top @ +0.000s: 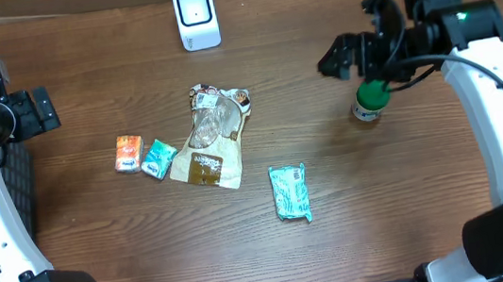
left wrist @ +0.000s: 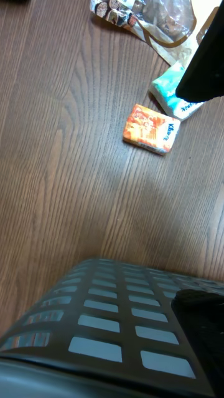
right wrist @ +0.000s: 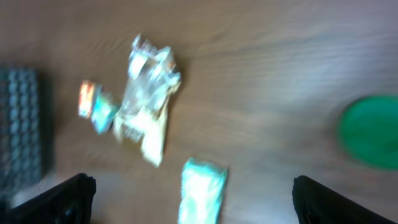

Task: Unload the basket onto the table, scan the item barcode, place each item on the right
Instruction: 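Reach the right gripper to the light-green pack and grasp it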

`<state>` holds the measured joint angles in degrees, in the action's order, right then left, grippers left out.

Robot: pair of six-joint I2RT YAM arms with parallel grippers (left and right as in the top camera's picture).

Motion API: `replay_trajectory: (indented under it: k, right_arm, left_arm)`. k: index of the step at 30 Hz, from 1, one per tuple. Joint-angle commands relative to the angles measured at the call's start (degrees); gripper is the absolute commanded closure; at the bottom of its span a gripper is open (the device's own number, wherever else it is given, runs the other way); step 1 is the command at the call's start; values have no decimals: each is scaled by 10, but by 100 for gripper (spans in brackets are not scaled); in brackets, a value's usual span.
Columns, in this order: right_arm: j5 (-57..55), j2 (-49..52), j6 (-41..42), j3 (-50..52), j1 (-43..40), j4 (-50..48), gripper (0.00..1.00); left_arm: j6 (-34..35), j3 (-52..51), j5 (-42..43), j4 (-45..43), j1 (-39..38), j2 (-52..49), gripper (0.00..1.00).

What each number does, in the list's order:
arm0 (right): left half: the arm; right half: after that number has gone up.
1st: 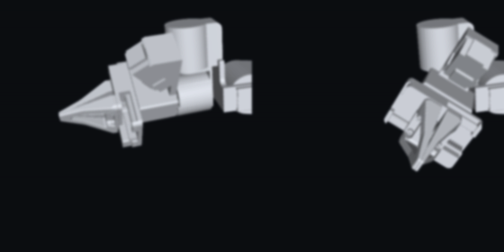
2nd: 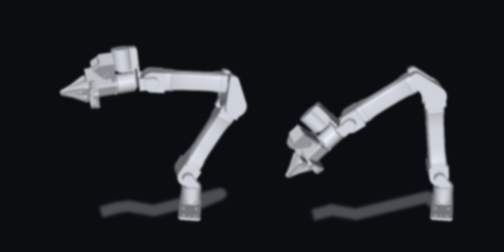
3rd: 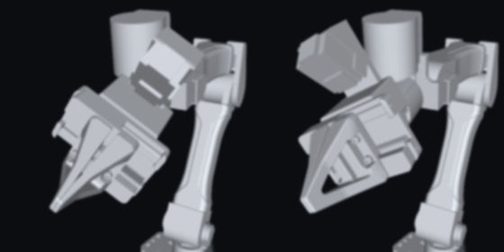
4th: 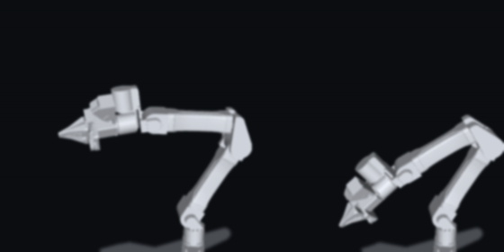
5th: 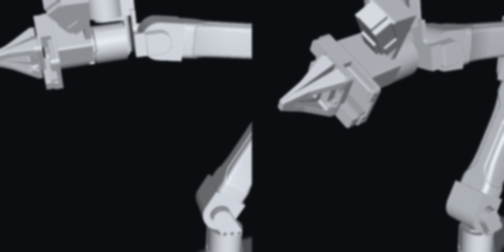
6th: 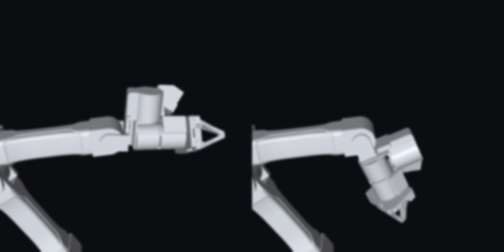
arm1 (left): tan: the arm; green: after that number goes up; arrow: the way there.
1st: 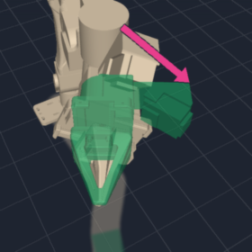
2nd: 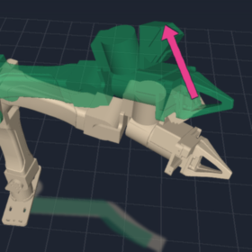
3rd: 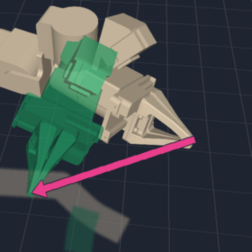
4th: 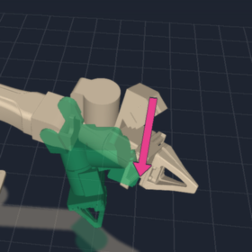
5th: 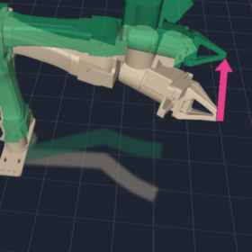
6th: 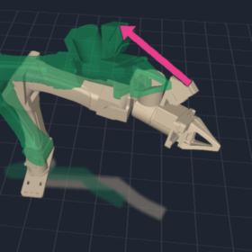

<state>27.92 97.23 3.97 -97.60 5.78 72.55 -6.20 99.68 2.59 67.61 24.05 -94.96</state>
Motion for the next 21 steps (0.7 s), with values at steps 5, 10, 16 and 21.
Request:
replay_trajectory:
  k: [5, 10, 16, 21]
  right_arm:
    - [15, 7, 13, 85, 118, 2, 61]
    - [-10, 8, 108, 193, 218, -82, 91]
    - [-45, 12, 205, 266, 317, -152, 94]
    - [-54, 43, 259, 301, 391, -165, 94]
  left_arm:
    - [-7, -2, 0, -2, 3, -2, 0]
    - [-7, -2, 0, -2, 3, -2, 0]
    - [-7, -2, 0, -2, 3, -2, 0]
    - [-7, -2, 0, -2, 3, -2, 0]
